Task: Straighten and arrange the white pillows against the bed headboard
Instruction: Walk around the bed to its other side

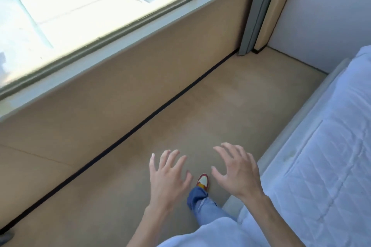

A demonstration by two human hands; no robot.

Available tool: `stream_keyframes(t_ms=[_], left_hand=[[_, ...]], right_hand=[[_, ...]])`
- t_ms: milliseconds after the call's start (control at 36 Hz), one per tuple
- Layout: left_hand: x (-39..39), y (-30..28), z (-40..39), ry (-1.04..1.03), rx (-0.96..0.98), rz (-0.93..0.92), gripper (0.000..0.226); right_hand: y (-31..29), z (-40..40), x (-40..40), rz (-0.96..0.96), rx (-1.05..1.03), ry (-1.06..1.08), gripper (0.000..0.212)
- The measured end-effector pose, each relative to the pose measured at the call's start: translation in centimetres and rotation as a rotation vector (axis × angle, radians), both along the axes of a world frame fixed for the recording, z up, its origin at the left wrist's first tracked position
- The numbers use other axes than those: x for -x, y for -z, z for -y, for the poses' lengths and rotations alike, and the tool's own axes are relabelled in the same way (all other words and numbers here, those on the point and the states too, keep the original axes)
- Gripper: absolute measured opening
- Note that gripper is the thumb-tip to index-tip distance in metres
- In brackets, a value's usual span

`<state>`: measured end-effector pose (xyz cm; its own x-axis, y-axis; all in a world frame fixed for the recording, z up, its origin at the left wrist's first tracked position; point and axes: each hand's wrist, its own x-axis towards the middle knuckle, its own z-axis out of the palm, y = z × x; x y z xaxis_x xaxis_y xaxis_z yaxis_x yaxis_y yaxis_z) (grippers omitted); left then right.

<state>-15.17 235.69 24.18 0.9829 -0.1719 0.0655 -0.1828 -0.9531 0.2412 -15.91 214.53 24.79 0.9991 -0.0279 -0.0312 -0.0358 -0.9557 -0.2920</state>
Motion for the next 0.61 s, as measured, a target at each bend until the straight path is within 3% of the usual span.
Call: stream_keyframes(t_ms=[250,611], left_hand=[[-17.0,-2.4,7.1,0.21,-0.023,-0.022,0.033],[-35.2,-3.0,20.1,0.439,0.014,0.01,0.033]], right_hand=[[-2.3,7.0,-13.3,0.02,-0.017,0.21,0.055],[-2.9,18.0,-25.5,0.042,0.0,0.459,0.056]])
